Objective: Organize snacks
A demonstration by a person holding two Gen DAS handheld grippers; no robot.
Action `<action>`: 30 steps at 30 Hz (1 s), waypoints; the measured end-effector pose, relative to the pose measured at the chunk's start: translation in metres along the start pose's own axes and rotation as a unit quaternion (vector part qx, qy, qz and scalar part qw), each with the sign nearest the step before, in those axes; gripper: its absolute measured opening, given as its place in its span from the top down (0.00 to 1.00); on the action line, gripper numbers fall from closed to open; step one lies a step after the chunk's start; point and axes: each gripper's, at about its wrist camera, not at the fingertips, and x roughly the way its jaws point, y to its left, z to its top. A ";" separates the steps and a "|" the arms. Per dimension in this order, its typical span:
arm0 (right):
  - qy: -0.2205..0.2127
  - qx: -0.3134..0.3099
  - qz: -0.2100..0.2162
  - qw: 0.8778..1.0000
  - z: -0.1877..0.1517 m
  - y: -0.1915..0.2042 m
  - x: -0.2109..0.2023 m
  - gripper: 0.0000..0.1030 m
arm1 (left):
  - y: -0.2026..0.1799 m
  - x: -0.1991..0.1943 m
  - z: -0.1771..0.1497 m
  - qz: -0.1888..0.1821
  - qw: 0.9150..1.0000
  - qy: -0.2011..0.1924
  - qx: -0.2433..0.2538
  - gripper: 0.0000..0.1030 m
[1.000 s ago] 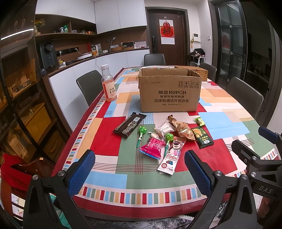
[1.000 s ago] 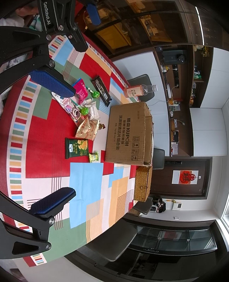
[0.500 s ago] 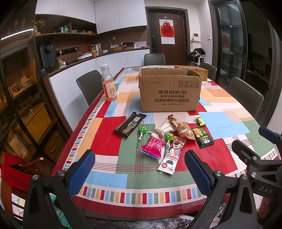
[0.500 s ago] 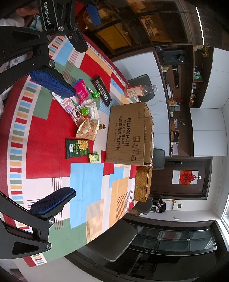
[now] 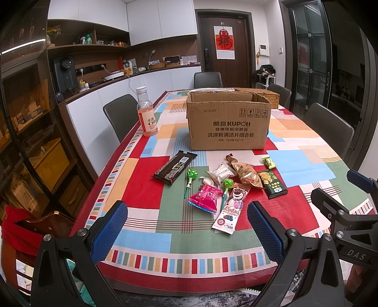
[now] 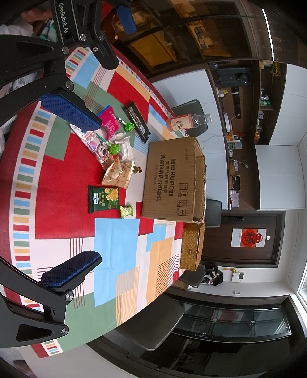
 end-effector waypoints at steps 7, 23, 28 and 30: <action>0.004 0.000 0.001 1.000 -0.003 0.002 0.000 0.00 | 0.001 0.003 -0.001 0.002 1.000 0.006 0.000 0.00; 0.060 -0.006 0.012 0.998 -0.001 0.005 0.040 0.00 | -0.002 0.041 0.004 -0.004 0.999 0.047 0.012 0.01; 0.088 -0.007 0.016 0.996 0.001 0.005 0.062 0.04 | -0.007 0.060 0.009 -0.008 0.998 0.063 0.029 0.06; 0.101 -0.007 0.016 0.995 0.003 0.005 0.072 0.06 | -0.010 0.069 0.011 -0.010 0.997 0.071 0.035 0.08</action>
